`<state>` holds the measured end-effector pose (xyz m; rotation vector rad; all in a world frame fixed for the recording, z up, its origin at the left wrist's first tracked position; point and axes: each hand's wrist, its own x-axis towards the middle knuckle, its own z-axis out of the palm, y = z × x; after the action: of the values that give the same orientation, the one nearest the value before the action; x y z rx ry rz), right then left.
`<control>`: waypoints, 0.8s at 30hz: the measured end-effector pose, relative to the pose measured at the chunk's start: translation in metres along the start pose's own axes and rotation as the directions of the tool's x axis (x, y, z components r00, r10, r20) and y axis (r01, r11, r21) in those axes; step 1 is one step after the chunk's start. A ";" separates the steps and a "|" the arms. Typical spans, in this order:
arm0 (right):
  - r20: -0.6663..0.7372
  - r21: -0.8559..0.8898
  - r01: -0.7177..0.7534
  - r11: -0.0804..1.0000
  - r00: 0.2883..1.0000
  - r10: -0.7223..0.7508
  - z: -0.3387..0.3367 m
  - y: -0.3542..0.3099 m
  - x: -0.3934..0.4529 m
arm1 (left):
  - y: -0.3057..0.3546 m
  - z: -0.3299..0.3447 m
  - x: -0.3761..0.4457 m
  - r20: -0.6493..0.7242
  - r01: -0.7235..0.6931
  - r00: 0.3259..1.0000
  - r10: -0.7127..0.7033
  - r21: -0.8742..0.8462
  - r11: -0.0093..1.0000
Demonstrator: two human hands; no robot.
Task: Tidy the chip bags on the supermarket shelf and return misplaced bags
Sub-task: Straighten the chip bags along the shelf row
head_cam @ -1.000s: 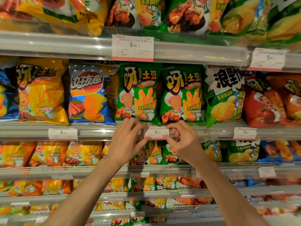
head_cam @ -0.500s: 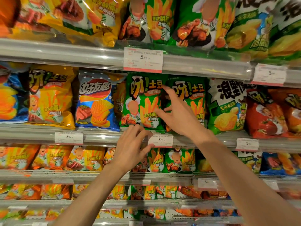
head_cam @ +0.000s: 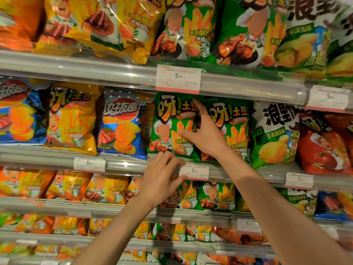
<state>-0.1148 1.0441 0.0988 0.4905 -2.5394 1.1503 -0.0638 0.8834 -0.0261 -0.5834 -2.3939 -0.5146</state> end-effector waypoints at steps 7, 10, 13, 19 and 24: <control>0.027 -0.062 -0.013 0.998 1.000 0.014 0.001 -0.002 -0.004 | 0.000 0.001 0.000 -0.001 0.000 1.000 0.000 -0.008 1.000; 0.046 0.012 -0.018 1.000 0.999 0.018 -0.004 0.000 -0.013 | 0.002 -0.001 -0.001 0.000 -0.008 1.000 0.008 -0.001 1.000; 0.012 0.135 -0.003 0.991 1.000 0.001 -0.021 0.005 -0.029 | 0.006 -0.002 -0.004 -0.003 -0.034 0.999 0.034 0.040 0.999; -0.260 -0.108 0.024 0.994 0.964 -0.051 -0.071 0.045 -0.064 | 0.019 0.002 0.000 -0.012 -0.092 0.996 0.093 0.075 0.993; -0.254 -0.121 -0.109 0.987 0.964 0.075 -0.099 0.078 -0.071 | 0.026 0.009 0.007 -0.038 -0.091 0.995 0.094 0.061 0.994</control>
<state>-0.0716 1.1812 0.0809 0.1829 -2.4198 0.9937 -0.0598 0.9114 -0.0225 -0.6479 -2.3233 -0.4100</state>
